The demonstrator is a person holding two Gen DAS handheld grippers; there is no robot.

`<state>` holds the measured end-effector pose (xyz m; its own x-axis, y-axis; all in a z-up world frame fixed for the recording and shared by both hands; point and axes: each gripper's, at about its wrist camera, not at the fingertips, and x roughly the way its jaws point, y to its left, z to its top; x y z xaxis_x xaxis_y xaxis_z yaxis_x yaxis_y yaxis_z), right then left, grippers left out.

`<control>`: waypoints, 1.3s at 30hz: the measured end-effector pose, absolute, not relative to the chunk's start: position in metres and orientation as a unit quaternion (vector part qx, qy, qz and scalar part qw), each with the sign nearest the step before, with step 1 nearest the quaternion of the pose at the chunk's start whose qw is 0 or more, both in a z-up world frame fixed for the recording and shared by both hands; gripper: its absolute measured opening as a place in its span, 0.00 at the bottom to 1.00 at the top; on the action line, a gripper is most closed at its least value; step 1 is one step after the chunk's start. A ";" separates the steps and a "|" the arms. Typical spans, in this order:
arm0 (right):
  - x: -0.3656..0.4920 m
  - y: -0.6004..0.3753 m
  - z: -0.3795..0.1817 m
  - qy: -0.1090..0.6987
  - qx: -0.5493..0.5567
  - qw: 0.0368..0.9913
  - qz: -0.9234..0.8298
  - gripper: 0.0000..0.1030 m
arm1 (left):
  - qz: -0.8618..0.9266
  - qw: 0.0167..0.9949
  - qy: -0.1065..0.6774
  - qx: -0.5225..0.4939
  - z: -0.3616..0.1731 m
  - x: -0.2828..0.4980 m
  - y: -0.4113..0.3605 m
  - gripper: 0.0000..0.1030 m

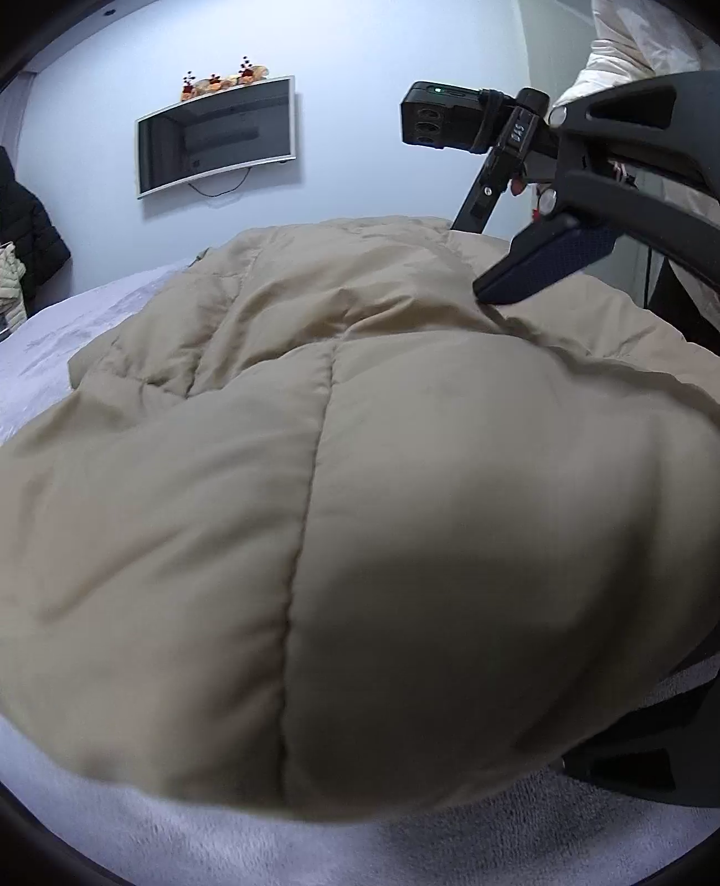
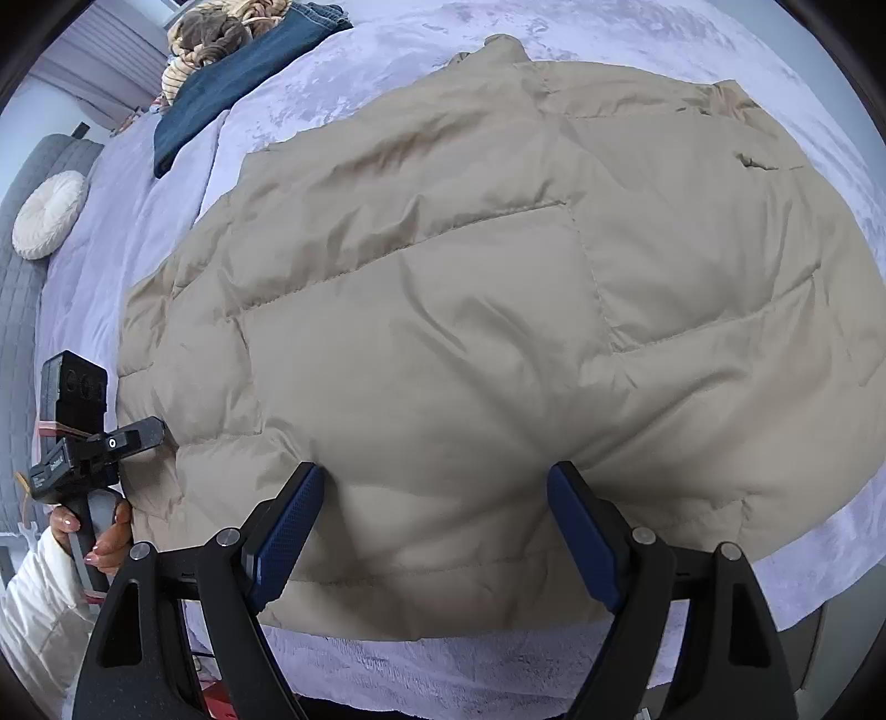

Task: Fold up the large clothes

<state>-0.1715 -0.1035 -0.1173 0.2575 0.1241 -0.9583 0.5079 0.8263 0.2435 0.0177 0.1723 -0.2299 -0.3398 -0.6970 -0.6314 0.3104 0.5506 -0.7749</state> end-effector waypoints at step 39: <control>-0.062 -0.205 -0.180 0.559 0.351 0.751 0.018 0.00 | -0.372 0.689 0.622 0.008 -0.023 -0.102 -0.033 0.33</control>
<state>-0.0618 -0.2047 -0.1803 0.3753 0.4188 -0.8268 0.3660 0.7526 0.5474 -0.1018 -0.0331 -0.0228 -0.0501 -0.5035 -0.8626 0.5224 0.7229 -0.4523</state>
